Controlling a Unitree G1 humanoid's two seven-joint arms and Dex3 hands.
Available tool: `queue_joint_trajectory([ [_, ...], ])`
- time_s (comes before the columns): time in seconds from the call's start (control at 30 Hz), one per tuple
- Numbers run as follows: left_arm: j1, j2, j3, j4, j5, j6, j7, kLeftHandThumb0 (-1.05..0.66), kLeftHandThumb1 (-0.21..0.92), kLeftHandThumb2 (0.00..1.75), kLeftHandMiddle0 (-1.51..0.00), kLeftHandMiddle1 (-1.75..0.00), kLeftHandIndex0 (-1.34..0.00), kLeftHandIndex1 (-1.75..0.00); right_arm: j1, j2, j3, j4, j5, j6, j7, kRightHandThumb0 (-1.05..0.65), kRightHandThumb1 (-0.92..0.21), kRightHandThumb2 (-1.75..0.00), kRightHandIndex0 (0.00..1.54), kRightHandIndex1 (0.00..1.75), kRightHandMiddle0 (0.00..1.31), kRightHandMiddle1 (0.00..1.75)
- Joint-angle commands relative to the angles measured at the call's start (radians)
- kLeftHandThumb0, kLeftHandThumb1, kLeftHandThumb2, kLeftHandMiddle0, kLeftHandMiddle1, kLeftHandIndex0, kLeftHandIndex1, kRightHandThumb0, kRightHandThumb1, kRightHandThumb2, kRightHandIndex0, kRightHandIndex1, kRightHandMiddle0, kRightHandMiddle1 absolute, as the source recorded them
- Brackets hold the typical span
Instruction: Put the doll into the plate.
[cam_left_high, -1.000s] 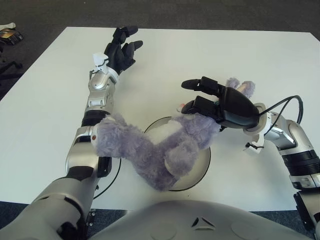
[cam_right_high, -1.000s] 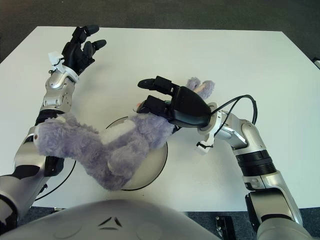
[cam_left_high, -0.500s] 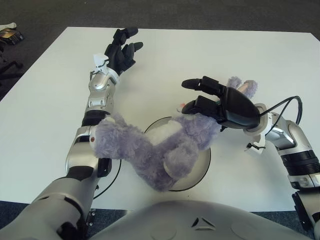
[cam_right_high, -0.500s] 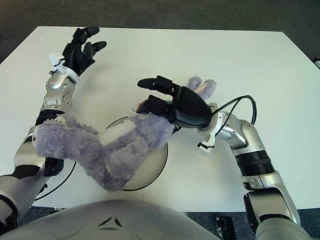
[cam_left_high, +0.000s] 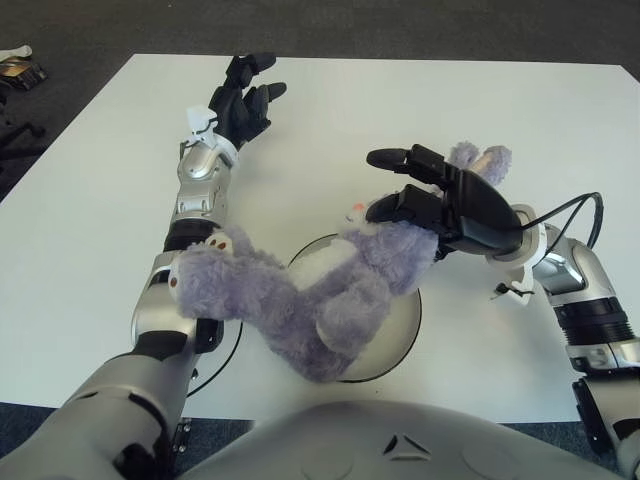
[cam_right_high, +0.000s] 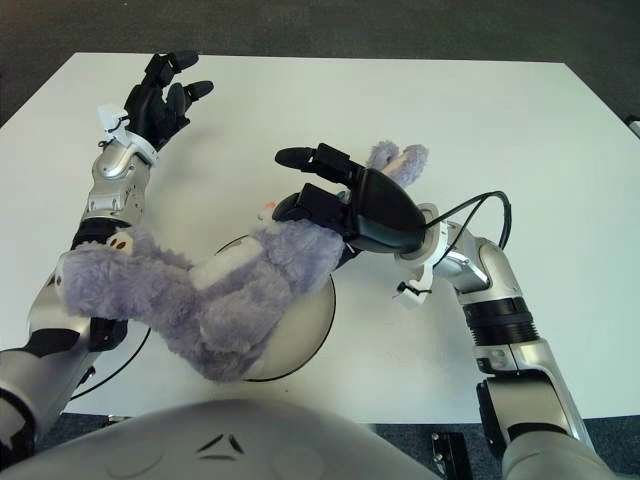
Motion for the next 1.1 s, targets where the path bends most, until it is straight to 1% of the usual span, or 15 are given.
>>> queue_joint_trajectory([
  [0.0,-0.019,0.007,0.001,0.013,-0.001,-0.018,-0.012,-0.55,0.83,0.69,-0.22,-0.77,0.00,-0.97,-0.036,-0.023,0.023,0.019,0.073,-0.027,0.027,0.24,-0.20,-1.42,0.05,0.37,0.00,1.02],
  [0.07,-0.021,0.007,0.001,0.018,-0.002,-0.021,-0.013,-0.54,0.84,0.69,-0.22,-0.77,0.00,-0.97,-0.047,-0.036,0.025,0.018,0.088,-0.037,0.048,0.25,-0.19,-1.42,0.05,0.35,0.00,0.99],
  [0.13,-0.022,0.007,0.001,0.020,-0.001,-0.023,-0.013,-0.53,0.84,0.69,-0.23,-0.77,0.00,-0.97,-0.052,-0.037,0.017,0.016,0.078,-0.045,0.063,0.27,-0.19,-1.42,0.04,0.33,0.00,0.95],
  [0.27,-0.022,0.007,0.000,0.021,-0.001,-0.027,-0.013,-0.53,0.84,0.69,-0.23,-0.78,0.00,-0.98,-0.060,-0.012,-0.021,0.017,0.042,-0.070,0.061,0.29,-0.19,-1.43,0.01,0.29,0.00,0.87],
  [0.33,-0.022,0.006,0.002,0.022,-0.003,-0.027,-0.013,-0.52,0.83,0.69,-0.24,-0.79,0.00,-0.98,-0.058,-0.004,-0.042,0.003,0.029,-0.069,0.064,0.29,-0.19,-1.43,0.01,0.27,0.00,0.84],
  [0.4,-0.023,0.006,0.002,0.023,-0.005,-0.026,-0.014,-0.52,0.83,0.69,-0.24,-0.79,0.00,-0.99,-0.054,-0.033,-0.046,-0.054,0.063,-0.029,0.097,0.29,-0.19,-1.43,0.01,0.25,0.00,0.81],
  [0.47,-0.023,0.006,0.003,0.023,-0.006,-0.023,-0.014,-0.52,0.82,0.70,-0.23,-0.79,0.00,-0.97,-0.051,-0.034,-0.044,-0.051,0.058,-0.026,0.109,0.29,-0.21,-1.43,0.00,0.19,0.00,0.77],
  [0.57,-0.024,0.007,0.003,0.024,-0.008,-0.016,-0.017,-0.52,0.82,0.70,-0.23,-0.80,0.00,-0.95,-0.037,-0.047,-0.048,-0.077,0.061,0.016,0.142,0.29,-0.22,-1.42,0.00,0.12,0.00,0.71],
  [0.6,-0.024,0.007,0.003,0.024,-0.008,-0.015,-0.018,-0.52,0.82,0.70,-0.23,-0.80,0.00,-0.94,-0.035,-0.049,-0.049,-0.084,0.063,0.025,0.148,0.29,-0.23,-1.41,0.00,0.06,0.00,0.66],
  [0.67,-0.024,0.008,0.003,0.025,-0.008,-0.014,-0.018,-0.52,0.82,0.70,-0.23,-0.80,0.00,-0.94,-0.029,-0.048,-0.051,-0.091,0.067,0.037,0.156,0.29,-0.24,-1.41,0.00,0.03,0.00,0.63],
  [0.83,-0.026,0.008,0.004,0.028,-0.007,-0.017,-0.020,-0.53,0.82,0.70,-0.23,-0.80,0.00,-0.92,-0.012,-0.039,-0.058,-0.106,0.084,0.061,0.163,0.28,-0.25,-1.39,0.00,0.00,0.00,0.58],
  [1.0,-0.027,0.007,0.005,0.032,-0.008,-0.017,-0.018,-0.52,0.81,0.70,-0.24,-0.81,0.00,-0.93,0.000,-0.024,-0.082,-0.122,0.062,0.075,0.155,0.27,-0.26,-1.38,0.00,0.00,0.00,0.59],
  [1.07,-0.026,0.007,0.005,0.029,-0.009,-0.015,-0.019,-0.52,0.81,0.70,-0.24,-0.81,0.00,-0.93,0.005,-0.044,-0.074,-0.132,0.085,0.092,0.177,0.27,-0.27,-1.38,0.00,0.00,0.00,0.58],
])
